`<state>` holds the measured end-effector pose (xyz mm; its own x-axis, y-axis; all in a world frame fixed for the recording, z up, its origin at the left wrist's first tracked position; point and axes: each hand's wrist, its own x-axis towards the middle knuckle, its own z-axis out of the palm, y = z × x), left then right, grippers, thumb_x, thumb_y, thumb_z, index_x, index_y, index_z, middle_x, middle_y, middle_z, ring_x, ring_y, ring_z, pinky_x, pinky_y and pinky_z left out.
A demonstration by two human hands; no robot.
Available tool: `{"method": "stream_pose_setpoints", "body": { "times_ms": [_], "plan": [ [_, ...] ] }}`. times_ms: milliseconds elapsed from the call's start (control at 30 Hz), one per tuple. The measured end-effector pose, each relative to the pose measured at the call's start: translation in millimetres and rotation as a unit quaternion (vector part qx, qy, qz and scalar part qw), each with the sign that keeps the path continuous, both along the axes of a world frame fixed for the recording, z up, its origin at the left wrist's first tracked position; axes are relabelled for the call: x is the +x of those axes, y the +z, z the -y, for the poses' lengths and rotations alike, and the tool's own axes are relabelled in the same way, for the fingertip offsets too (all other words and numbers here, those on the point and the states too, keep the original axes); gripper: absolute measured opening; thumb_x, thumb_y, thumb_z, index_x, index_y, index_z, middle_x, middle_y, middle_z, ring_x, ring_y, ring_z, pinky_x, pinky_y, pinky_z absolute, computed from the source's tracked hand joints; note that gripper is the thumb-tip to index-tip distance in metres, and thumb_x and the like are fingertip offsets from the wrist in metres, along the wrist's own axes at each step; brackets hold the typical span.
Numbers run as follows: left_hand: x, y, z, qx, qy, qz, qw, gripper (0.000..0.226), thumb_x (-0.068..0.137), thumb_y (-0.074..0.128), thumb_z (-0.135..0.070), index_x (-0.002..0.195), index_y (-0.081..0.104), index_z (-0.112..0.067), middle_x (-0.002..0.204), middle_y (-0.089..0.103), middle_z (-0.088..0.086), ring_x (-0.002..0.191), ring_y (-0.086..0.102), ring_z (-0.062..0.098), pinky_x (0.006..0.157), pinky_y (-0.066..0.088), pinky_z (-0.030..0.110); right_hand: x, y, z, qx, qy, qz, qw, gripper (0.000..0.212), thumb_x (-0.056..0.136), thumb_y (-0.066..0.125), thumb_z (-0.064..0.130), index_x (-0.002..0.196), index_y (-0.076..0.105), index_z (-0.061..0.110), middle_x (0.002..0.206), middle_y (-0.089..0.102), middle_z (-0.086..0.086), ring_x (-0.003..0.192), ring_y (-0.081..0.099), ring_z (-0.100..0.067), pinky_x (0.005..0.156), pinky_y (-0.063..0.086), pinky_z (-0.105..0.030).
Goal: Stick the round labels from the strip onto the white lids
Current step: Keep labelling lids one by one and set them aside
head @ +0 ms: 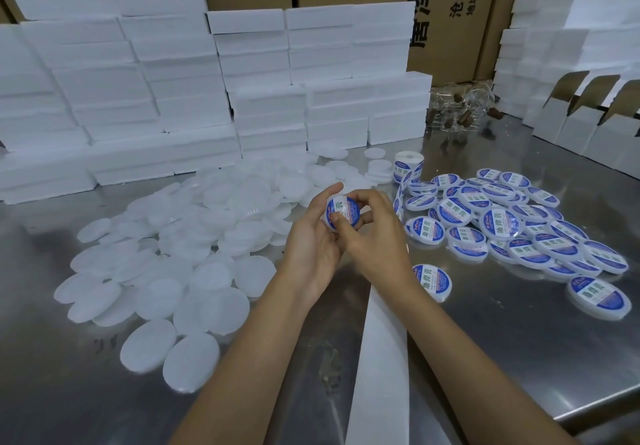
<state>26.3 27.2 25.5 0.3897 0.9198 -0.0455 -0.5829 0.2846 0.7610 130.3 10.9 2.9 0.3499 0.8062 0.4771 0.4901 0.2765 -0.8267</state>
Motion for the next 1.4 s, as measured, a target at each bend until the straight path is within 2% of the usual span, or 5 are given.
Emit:
{"method": "stream_pose_setpoints", "body": {
  "times_ms": [233, 533, 800, 1000, 1400],
  "plan": [
    [0.7, 4.9, 1.1, -0.024, 0.025, 0.014, 0.999, 0.035, 0.104, 0.048, -0.021, 0.135, 0.062, -0.01, 0.132, 0.064, 0.022, 0.114, 0.068, 0.029, 0.103, 0.053, 0.039, 7.5, 1.1, -2.1, -0.028, -0.026, -0.041, 0.998, 0.079, 0.077, 0.081, 0.043, 0.142, 0.037, 0.03, 0.106, 0.05, 0.01, 0.087, 0.057, -0.002, 0.07, 0.045, -0.016],
    [-0.5, 11.2, 5.3, -0.039, -0.042, 0.077, 0.995, 0.028, 0.105, 0.045, -0.017, 0.126, 0.061, -0.007, 0.133, 0.063, 0.022, 0.114, 0.066, 0.03, 0.101, 0.053, 0.037, 7.4, 2.0, 2.6, 0.017, -0.051, 0.109, 0.993, 0.034, 0.092, 0.055, 0.059, 0.084, 0.052, 0.026, 0.081, 0.054, 0.009, 0.075, 0.05, -0.008, 0.063, 0.041, -0.028],
    [5.3, 4.6, 4.2, 0.003, -0.057, 0.029, 0.998, 0.027, 0.105, 0.045, -0.016, 0.128, 0.059, -0.008, 0.111, 0.072, 0.01, 0.096, 0.072, 0.02, 0.086, 0.058, 0.032, 16.1, -0.8, -1.5, 0.022, -0.085, 0.103, 0.991, 0.04, 0.106, 0.043, 0.031, 0.074, 0.057, 0.012, 0.061, 0.05, 0.009, 0.059, 0.048, -0.01, 0.054, 0.031, -0.024],
    [-1.5, -1.7, -0.3, 0.202, 0.089, -0.263, 0.939, 0.025, 0.094, 0.068, -0.004, 0.116, 0.071, -0.015, 0.108, 0.073, 0.009, 0.084, 0.073, 0.011, 0.07, 0.06, 0.024, 16.4, 2.3, 0.0, 0.032, -0.075, 0.063, 0.995, 0.034, 0.106, 0.042, 0.031, 0.078, 0.054, 0.015, 0.067, 0.053, 0.006, 0.062, 0.049, -0.012, 0.058, 0.034, -0.026],
    [-7.9, 3.6, 1.3, 0.114, 0.201, -0.174, 0.957, 0.025, 0.088, 0.078, -0.015, 0.096, 0.066, 0.005, 0.081, 0.077, 0.015, 0.069, 0.076, 0.028, 0.058, 0.059, 0.026, 15.1, 0.7, 3.8, 0.002, -0.058, 0.15, 0.987, 0.045, 0.102, 0.044, 0.044, 0.069, 0.05, 0.014, 0.062, 0.053, -0.001, 0.062, 0.05, -0.02, 0.055, 0.035, -0.036]
  ]
}}
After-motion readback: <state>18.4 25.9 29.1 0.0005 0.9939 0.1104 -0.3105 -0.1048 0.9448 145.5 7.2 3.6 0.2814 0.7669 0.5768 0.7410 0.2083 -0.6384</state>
